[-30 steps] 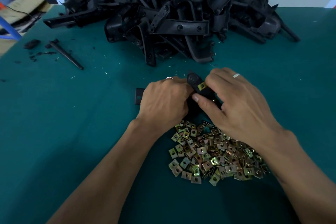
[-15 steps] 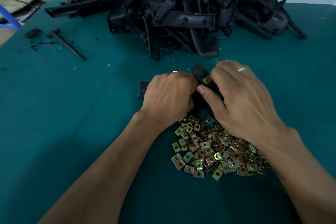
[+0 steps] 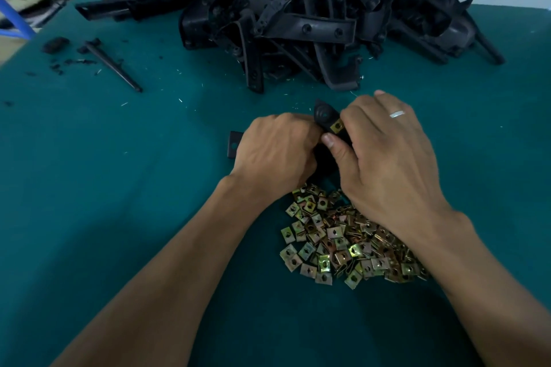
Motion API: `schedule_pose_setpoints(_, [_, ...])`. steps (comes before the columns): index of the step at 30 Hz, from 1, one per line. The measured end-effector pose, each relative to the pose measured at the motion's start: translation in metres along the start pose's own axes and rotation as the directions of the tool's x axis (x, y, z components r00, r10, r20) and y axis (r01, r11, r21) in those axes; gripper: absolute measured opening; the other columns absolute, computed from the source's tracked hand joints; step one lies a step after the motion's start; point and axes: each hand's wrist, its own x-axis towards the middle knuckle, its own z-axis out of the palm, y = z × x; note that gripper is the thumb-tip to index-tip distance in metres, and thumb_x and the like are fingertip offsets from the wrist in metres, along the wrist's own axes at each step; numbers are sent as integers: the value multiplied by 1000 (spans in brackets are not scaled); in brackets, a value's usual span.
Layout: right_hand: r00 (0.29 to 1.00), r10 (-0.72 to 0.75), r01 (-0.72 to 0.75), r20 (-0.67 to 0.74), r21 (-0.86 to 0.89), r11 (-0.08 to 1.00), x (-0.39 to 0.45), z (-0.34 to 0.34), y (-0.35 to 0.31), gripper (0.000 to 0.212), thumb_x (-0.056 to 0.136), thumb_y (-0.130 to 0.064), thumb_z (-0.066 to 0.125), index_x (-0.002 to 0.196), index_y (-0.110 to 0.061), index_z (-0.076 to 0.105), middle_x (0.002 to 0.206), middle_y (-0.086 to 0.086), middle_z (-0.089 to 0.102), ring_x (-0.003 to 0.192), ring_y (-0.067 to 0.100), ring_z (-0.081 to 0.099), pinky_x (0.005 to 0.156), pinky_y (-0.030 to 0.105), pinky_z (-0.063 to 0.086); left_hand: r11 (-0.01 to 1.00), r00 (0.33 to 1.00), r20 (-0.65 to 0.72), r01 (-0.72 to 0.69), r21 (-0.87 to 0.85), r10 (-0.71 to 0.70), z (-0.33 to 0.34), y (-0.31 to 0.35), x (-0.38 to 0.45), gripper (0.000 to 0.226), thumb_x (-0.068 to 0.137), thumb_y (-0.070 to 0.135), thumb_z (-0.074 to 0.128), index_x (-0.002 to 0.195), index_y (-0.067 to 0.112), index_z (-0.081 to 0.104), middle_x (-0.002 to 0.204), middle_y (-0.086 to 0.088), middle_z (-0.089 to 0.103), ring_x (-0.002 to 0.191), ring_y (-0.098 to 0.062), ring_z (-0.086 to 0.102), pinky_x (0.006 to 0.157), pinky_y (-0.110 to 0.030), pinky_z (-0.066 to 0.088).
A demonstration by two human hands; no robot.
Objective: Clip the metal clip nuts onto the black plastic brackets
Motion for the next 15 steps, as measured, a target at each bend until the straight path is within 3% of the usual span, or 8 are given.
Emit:
schedule_pose_setpoints(3, [1000, 11, -13, -25, -77, 997, -1, -2, 5, 31, 102, -28, 56, 86, -1, 61, 83, 13, 59, 83, 35, 56, 108, 49, 42, 1000, 999, -37, -2, 7, 2, 1, 1, 0, 24, 75, 13, 53, 68, 22, 32, 67, 8, 37, 55, -34, 52, 51, -31, 26])
schedule_pose_setpoints(7, [999, 12, -15, -36, -103, 995, -2, -4, 8, 32, 101, -30, 55, 89, -2, 64, 85, 12, 61, 84, 35, 58, 110, 48, 41, 999, 994, -103, -37, 24, 39, 2, 2, 0, 28, 73, 10, 56, 71, 22, 31, 63, 1, 47, 50, -31, 49, 49, -28, 23])
schedule_pose_setpoints(12, [995, 0, -1, -103, -9, 1000, 2, -1, 5, 29, 102, -30, 58, 88, -5, 63, 83, 6, 58, 79, 31, 55, 87, 40, 47, 1000, 985, -173, 2, 2, -2, 1, 1, 0, 30, 69, 3, 59, 73, 18, 33, 67, -8, 57, 52, -34, 52, 49, -29, 25])
schedule_pose_setpoints(15, [983, 182, -182, 15, 136, 974, -4, -13, 10, 41, 100, -51, 56, 118, -15, 67, 100, -1, 66, 90, 25, 63, 74, 41, 51, 998, 977, -210, 52, 21, -46, -3, 15, -4, 9, 75, 2, 59, 81, 8, 63, 83, -17, 66, 68, -40, 62, 49, -37, 39])
